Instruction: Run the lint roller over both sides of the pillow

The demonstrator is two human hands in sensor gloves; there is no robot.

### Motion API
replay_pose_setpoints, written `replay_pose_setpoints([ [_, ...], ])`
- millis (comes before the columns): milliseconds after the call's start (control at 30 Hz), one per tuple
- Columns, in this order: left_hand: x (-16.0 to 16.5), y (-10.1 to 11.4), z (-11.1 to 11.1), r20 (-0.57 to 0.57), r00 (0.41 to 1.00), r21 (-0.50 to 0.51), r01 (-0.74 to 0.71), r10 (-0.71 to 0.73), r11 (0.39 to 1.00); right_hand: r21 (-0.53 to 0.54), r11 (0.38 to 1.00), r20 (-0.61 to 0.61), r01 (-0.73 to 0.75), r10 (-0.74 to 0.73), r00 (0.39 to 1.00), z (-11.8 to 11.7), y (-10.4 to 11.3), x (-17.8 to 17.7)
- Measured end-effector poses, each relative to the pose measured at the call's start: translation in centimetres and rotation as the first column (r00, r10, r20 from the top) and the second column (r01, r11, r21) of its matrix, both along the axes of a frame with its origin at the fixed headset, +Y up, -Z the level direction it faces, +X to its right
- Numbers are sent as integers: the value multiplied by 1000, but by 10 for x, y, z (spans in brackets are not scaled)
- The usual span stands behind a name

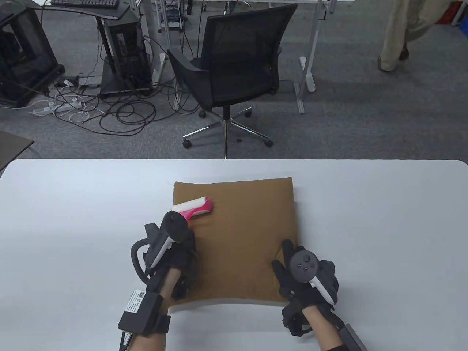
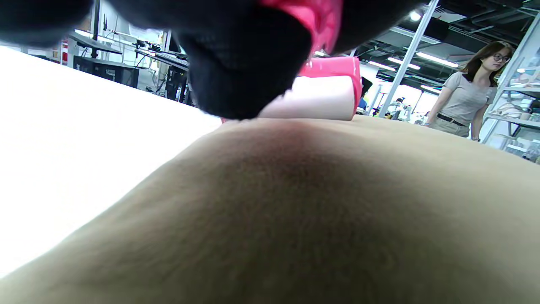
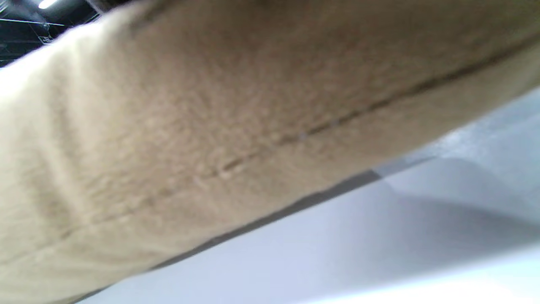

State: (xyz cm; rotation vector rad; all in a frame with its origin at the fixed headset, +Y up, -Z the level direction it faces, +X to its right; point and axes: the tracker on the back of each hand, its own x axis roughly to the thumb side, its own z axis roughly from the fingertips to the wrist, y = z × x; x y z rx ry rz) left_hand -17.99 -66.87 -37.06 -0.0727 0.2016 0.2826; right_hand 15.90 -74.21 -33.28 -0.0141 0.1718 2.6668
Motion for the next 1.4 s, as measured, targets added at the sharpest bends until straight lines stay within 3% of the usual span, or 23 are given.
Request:
replay_pose_setpoints([
  [367, -17, -4, 60, 46, 997, -35, -60, 61, 998, -13, 1000, -6, 21, -21, 1000, 1, -1, 2],
  [600, -35, 10, 95, 74, 985, -105, -148, 156, 983, -18, 1000, -9, 15, -15, 1000, 2, -1, 2],
  [767, -42, 19, 107, 125, 972, -177, -176, 200, 968, -23, 1000, -10, 16, -16, 1000, 3, -1, 2],
  [967, -23, 36, 127, 245, 955, 68, -192, 170, 979, -33, 999, -8, 29, -29, 1000, 3, -2, 4],
  [1133, 12, 39, 141, 313, 945, 113, -139, 97, 984, -29, 999, -8, 22, -23, 1000, 3, -2, 3],
  [1233, 27, 26, 136, 312, 950, 213, -96, 26, 972, -32, 999, -7, 27, -28, 1000, 3, -2, 4],
  [1400, 39, 14, 110, 280, 960, 258, -59, -16, 964, -36, 999, -7, 32, -33, 999, 3, -2, 4],
])
